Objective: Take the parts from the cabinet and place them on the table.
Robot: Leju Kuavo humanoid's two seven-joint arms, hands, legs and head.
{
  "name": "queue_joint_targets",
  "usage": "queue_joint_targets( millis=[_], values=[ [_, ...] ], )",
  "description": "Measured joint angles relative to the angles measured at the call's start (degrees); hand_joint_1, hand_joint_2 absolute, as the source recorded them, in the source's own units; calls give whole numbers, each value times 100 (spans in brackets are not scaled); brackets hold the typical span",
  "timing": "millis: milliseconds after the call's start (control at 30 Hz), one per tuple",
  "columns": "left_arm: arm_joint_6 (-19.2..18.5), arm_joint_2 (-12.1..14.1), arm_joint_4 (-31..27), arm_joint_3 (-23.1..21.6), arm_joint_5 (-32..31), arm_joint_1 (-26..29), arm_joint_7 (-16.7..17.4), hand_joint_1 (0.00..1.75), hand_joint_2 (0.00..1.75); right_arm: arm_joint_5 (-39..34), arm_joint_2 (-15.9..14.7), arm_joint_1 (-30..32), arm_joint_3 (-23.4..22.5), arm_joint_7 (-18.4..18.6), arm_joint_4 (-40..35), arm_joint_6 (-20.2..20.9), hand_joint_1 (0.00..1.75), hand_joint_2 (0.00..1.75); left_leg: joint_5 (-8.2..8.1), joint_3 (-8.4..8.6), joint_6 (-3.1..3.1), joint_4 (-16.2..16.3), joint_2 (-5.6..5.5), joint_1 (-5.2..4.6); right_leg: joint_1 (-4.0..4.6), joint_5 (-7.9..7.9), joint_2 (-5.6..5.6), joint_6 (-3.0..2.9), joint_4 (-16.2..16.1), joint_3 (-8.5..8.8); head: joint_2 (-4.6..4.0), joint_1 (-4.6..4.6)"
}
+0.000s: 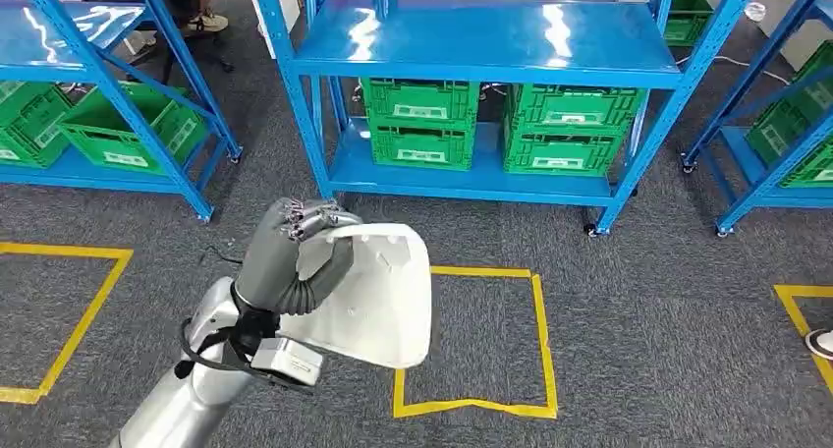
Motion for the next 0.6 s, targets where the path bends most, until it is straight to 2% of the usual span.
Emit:
queue_joint_targets(
  millis=[33,67,100,133,167,200,233,267,300,333,367,400,433,467,500,533,567,600],
  values=[
    [0,0,2,0,0,13,0,175,175,0,0,0,0,2,0,0,0,0,47,-26,42,-1,-1,-12,-13,63,-6,44,-31,-1,0,-7],
    [0,-2,15,0,0,16,0,175,175,2,-2,12,0,4,0,0,0,0,159,-78,84,-89,20,48,26,98,5,78,-39,-30,0,-13],
    [0,-4,26,0,0,-2,0,175,175,11,-4,3,0,-2,0,-6,0,0,242,-113,112,-90,40,67,3,-99,38,111,45,-102,0,-12],
    [0,-13,28,0,0,-11,4,175,175,17,0,5,0,5,0,-7,0,0,313,-190,152,-89,35,85,-10,-464,58,155,306,-180,0,15],
    [0,-15,31,0,0,-13,4,175,175,15,0,12,0,2,0,-6,0,0,359,-260,155,-81,37,86,-22,-741,61,179,586,-252,0,18],
    [0,-15,33,0,0,-13,2,175,175,15,2,12,0,4,0,-7,0,0,380,-289,153,-75,38,87,-28,-847,62,188,714,-281,0,20],
    [0,-17,44,0,0,-12,2,175,175,15,2,15,0,2,0,-9,0,0,446,-389,156,-52,42,89,-41,-1129,64,222,1169,-381,0,20],
    [0,-17,55,0,0,-11,2,175,175,15,0,12,0,0,0,-9,0,0,507,-492,148,-27,55,93,-51,-1224,64,248,1540,-445,0,20],
    [0,-17,68,0,0,-10,4,175,175,15,0,10,0,-2,0,-9,0,0,568,-609,132,8,67,101,-64,-1124,64,272,1757,-431,0,20],
    [0,-17,77,0,0,-10,4,175,175,15,0,10,0,-2,0,-15,0,0,626,-729,111,52,77,118,-76,-889,64,294,1739,-307,0,17],
    [0,-17,83,0,0,-10,2,175,175,15,-2,9,0,-2,0,-13,0,0,671,-845,81,114,78,141,-90,-668,64,311,1534,-91,0,18],
    [0,-17,83,0,0,-11,2,175,175,17,-4,7,0,-2,0,-15,0,0,709,-959,46,181,77,163,-108,-555,63,337,1171,223,0,18],
    [0,-22,81,0,0,-18,2,175,175,17,-4,-4,0,-2,0,-13,0,0,743,-1048,0,279,72,167,-142,-705,65,363,628,652,0,18],
    [2,-26,63,2,-2,-26,0,175,175,17,-2,-18,0,-8,0,-11,0,0,765,-1140,-40,348,63,156,-87,-1026,81,347,119,955,0,33],
    [2,-31,61,2,-9,-28,-4,175,175,17,-2,-22,0,-22,0,-7,0,0,795,-1152,-76,368,67,144,-76,-1086,100,192,72,963,0,24],
    [2,-31,63,0,-11,-36,-2,175,175,20,-2,-18,0,-20,0,0,0,0,850,-1152,-113,357,68,144,-78,-1062,92,156,81,918,0,31],
    [2,-31,63,0,-9,-41,0,175,175,26,-2,-17,0,-22,0,2,0,0,914,-1149,-159,324,73,163,-51,-1024,93,95,98,890,0,28],
    [2,-26,70,0,-9,-37,7,175,175,31,0,-5,0,-18,2,4,0,0,954,-1170,-202,315,71,176,-64,-948,78,24,64,823,0,31]
  ],
)
